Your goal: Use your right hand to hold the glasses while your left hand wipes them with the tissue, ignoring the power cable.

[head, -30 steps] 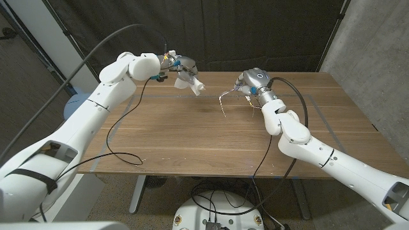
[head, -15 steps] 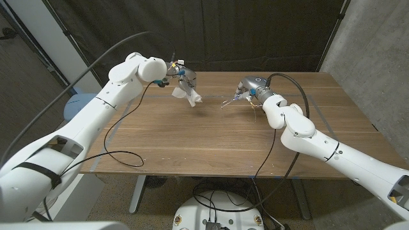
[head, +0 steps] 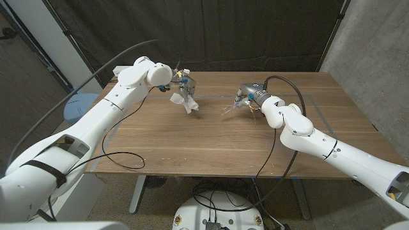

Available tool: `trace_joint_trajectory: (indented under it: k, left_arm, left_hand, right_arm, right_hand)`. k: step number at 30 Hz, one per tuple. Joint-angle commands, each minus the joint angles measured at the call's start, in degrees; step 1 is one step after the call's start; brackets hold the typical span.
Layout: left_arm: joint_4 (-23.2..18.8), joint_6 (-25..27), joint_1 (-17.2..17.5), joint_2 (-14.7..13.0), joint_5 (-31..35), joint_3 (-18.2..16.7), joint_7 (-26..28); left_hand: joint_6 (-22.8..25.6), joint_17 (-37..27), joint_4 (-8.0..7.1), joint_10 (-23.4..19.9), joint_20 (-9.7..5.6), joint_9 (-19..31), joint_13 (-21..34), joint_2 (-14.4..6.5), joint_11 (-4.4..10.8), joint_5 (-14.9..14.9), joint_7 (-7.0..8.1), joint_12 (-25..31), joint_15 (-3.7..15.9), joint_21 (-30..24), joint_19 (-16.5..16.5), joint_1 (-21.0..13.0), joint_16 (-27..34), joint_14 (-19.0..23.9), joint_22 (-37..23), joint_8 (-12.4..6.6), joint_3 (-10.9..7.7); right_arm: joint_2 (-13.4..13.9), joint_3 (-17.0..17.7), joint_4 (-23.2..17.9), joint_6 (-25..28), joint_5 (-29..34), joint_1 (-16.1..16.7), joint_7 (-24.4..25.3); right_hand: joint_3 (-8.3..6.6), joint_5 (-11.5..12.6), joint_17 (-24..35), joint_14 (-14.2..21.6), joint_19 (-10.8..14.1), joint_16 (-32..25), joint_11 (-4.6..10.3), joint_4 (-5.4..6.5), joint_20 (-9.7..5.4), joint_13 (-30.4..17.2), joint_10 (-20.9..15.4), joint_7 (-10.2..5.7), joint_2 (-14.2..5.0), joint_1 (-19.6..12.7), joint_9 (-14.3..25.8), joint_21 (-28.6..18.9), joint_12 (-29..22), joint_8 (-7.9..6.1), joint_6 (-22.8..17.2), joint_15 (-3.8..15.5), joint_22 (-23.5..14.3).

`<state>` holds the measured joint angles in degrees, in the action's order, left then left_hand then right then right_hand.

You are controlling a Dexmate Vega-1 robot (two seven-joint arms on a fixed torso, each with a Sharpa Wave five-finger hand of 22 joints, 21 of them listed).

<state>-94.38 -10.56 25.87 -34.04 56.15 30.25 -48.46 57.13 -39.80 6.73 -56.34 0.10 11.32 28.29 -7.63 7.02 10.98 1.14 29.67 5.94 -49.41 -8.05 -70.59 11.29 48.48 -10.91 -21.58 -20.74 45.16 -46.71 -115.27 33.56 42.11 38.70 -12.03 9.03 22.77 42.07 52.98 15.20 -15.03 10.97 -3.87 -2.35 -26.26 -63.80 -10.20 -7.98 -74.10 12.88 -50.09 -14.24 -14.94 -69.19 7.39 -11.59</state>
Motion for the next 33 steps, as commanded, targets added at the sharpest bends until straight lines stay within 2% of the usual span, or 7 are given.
trace_joint_trajectory:
  k: [1,8,12,14,16,23,33]
  left_arm:
    - [0.77,-0.64,1.58,0.96,6.12,1.26,2.41]
    - [1.14,-1.11,1.72,1.42,9.25,2.19,2.04]
    - [1.86,-1.01,0.09,2.19,10.81,3.27,-3.46]
    - [2.77,-1.09,-0.88,2.83,10.87,3.6,-6.29]
    - [3.15,-0.96,-1.27,3.22,10.93,3.59,-7.8]
    - [0.05,-1.36,2.33,2.03,7.26,-1.2,-0.36]
    - [-3.89,-3.81,8.76,-0.54,0.89,-8.09,18.75]
  left_hand:
    - [0.43,0.2,-0.12,-4.53,-0.33,0.14,-0.6,0.03,4.05,0.44,0.4,-0.55,7.62,-0.05,0.07,-0.03,0.3,0.23,-0.18,0.4,-0.19]
    - [-4.83,3.22,-1.63,0.53,-0.42,-0.04,-5.69,1.77,4.84,0.51,1.52,-7.7,6.95,0.49,1.78,3.26,-0.57,-4.39,-0.1,4.04,0.77]
    - [-21.16,9.16,-4.83,16.9,1.75,-0.14,-11.35,5.45,2.21,1.75,3.45,-19.19,3.84,2.84,7.24,10.01,-1.31,-18.69,0.01,11.34,4.59]
    - [-35.38,13.82,-6.8,32.48,4.16,0.07,-14.42,8.68,0.34,3.9,6.65,-19.8,-0.23,5.77,11.67,14.08,-1.53,-31.23,0.2,11.73,8.71]
    - [-46.25,17.21,-8.13,42.02,5.1,0.03,-16.11,11.01,-1.64,6.45,6.33,-19.64,-3.97,8.41,14.9,16.7,-1.43,-41.79,0.23,11.85,12.32]
    - [-66.01,22.93,-14.74,63.27,5.09,-0.1,-17.31,12.72,-4.2,11.26,6.08,-19.55,-7.84,14.58,22.71,28.36,-0.85,-56.55,-0.04,11.62,21.93]
    - [-69.21,23.76,-16.04,68.43,4.96,-0.05,-17.3,10.78,-3.68,11.35,7.77,-19.51,-7.75,16.18,25.86,31.92,-0.78,-59.79,-0.22,11.23,23.61]
  right_arm:
    - [-0.68,-1.34,2.45,-1.29,-0.68,0.01,0.08]
    - [-1.01,-1.94,3.34,-1.32,-0.55,-0.02,-0.03]
    - [-1.31,-2.62,4.22,-1.36,-0.02,-0.21,-0.03]
    - [-1.47,-2.85,4.66,-1.53,0.02,-0.26,-0.02]
    - [-1.74,-3.09,5.33,-1.67,0.04,-0.35,0.07]
    - [-2.21,-4.52,6.83,-1.64,2.15,-0.79,0.47]
    - [-2.19,-5.74,6.73,-0.59,6.38,-0.45,1.43]
  right_hand:
    - [0.5,0.53,0.14,-0.09,0.08,0.08,-0.05,0.07,-6.04,-0.16,-0.1,2.14,-0.43,-0.31,0.44,-0.33,0.28,0.0,-1.76,6.33,-0.05]
    - [0.58,0.65,0.07,-0.1,-0.17,0.17,-0.05,0.11,-6.11,-0.28,0.01,2.21,-0.49,-0.44,0.49,-0.45,0.31,0.05,-1.74,6.31,-0.01]
    - [0.63,0.71,0.07,0.04,0.05,0.15,-0.07,0.21,-6.0,-0.03,-0.22,2.05,-0.58,-0.4,0.33,-0.65,0.4,0.07,-1.99,6.32,0.01]
    - [0.68,0.76,0.08,0.16,0.11,0.11,-0.06,0.23,-5.94,0.15,-0.38,1.94,-0.54,-0.44,0.13,-0.77,0.48,0.14,-2.14,6.33,0.03]
    - [0.71,0.79,0.08,0.21,0.14,0.1,-0.05,0.25,-5.95,0.13,-0.36,1.91,-0.54,-0.44,0.01,-0.83,0.5,0.2,-2.18,6.33,0.03]
    - [0.73,0.91,0.13,0.58,0.37,-0.05,0.01,0.41,-5.86,0.16,-0.79,1.34,-0.72,-0.42,-0.27,-1.15,0.47,0.28,-2.38,6.34,0.06]
    - [0.69,1.4,-0.18,0.72,0.8,0.18,0.03,0.64,-4.96,0.39,0.51,0.87,-0.76,-0.43,-0.46,-1.93,1.52,0.72,-0.72,6.26,0.1]
